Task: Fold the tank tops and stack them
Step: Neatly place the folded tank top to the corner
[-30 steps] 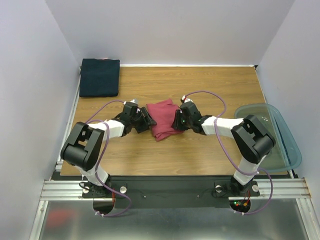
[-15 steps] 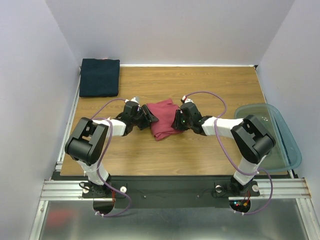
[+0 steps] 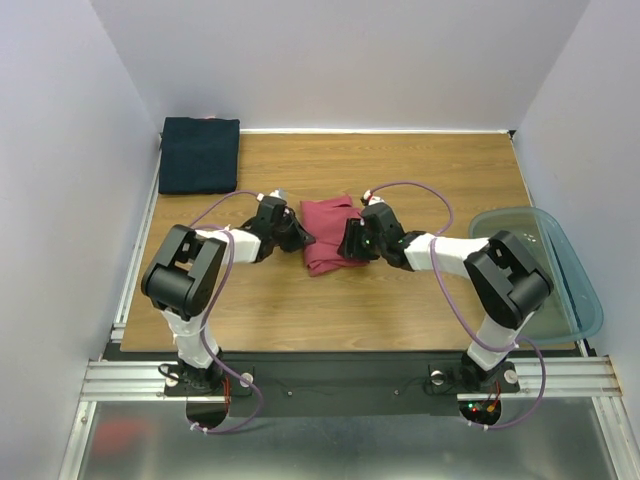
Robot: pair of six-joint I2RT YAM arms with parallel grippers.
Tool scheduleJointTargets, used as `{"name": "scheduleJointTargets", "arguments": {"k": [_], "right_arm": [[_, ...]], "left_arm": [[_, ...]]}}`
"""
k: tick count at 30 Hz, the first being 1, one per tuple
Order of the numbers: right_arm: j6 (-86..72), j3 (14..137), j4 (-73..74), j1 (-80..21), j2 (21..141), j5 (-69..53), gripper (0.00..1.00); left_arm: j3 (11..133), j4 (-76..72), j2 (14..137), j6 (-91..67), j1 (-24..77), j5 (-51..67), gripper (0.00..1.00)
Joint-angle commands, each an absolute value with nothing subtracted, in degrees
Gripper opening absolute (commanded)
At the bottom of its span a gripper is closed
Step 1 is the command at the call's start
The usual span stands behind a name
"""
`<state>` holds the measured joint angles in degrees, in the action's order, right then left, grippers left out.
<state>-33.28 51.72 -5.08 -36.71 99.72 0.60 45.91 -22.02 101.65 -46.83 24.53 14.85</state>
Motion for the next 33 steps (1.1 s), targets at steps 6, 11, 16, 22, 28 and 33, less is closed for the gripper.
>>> {"name": "scheduleJointTargets", "arguments": {"k": [6, 11, 16, 22, 28, 33], "right_arm": [[-33.0, 55.2, 3.2, -36.2, 92.3, -2.5, 0.81], [-32.5, 54.6, 6.1, -36.2, 87.7, -1.9, 0.83], [-31.6, 53.8, 8.3, -36.2, 83.9, -0.6, 0.86], [-31.0, 53.4, 8.9, -36.2, 82.5, -0.9, 0.87], [-30.6, 53.3, 9.1, -36.2, 82.4, -0.7, 0.87], [-30.2, 53.8, 9.1, -36.2, 83.4, -0.4, 0.87]], "left_arm": [[64.6, 5.0, 106.7, -31.8, 24.4, -7.0, 0.00], [79.0, 13.3, 112.0, -26.2, 21.5, -16.2, 0.00], [95.1, 21.4, 119.4, -21.4, 17.8, -26.0, 0.00], [113.9, 26.6, 127.6, -14.6, 14.9, -32.8, 0.00], [129.0, 28.5, 132.9, -8.2, 12.6, -34.1, 0.00], [132.9, 27.6, 133.0, -5.1, 10.1, -33.2, 0.00]]}}
